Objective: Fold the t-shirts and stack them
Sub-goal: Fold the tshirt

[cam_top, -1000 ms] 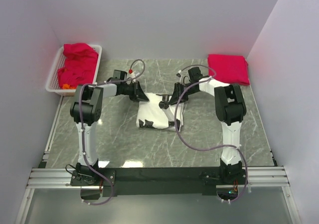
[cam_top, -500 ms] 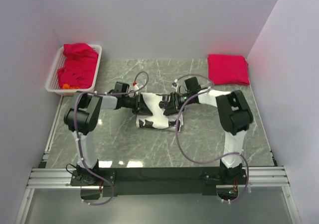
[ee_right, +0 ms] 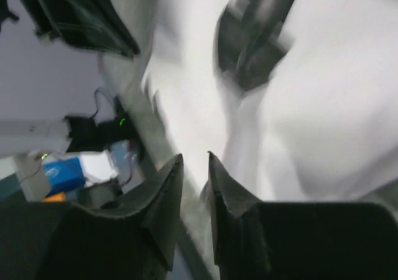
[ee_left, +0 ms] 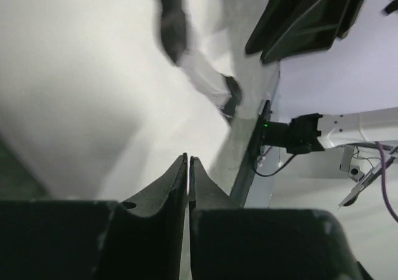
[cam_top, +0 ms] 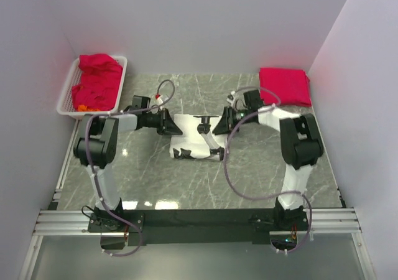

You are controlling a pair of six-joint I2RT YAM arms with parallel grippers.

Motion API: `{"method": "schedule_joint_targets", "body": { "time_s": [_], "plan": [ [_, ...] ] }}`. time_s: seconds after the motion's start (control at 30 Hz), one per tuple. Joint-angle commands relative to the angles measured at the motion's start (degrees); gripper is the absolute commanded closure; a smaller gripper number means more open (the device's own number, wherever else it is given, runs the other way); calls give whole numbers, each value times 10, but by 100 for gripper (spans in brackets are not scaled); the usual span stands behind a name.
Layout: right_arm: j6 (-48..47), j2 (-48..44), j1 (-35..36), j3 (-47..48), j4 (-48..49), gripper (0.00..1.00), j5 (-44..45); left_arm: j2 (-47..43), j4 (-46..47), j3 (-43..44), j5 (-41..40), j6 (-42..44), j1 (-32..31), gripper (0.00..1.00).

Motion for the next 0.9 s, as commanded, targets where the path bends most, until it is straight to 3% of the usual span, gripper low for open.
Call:
{"method": "schedule_joint_targets", "body": {
  "time_s": [0.0, 0.2, 0.3, 0.5, 0.73, 0.87],
  "plan": [
    [116, -130, 28, -139, 157, 68, -79, -101, 31, -62, 56, -23, -30, 89],
    [127, -127, 99, -200, 207, 63, -65, -127, 137, -148, 23, -105, -92, 88],
    [108, -57, 92, -177, 185, 64, -54, -71, 148, -153, 18, -124, -84, 88],
    [64, 53, 45, -147, 114, 67, -4, 54, 84, -132, -15, -76, -30, 88],
    [-1, 30, 17, -128, 15, 67, 11, 36, 55, -139, -17, -37, 13, 87],
    [-89, -44, 22, -113, -51, 67, -18, -4, 66, -146, 5, -25, 14, 85]
  ]
}}
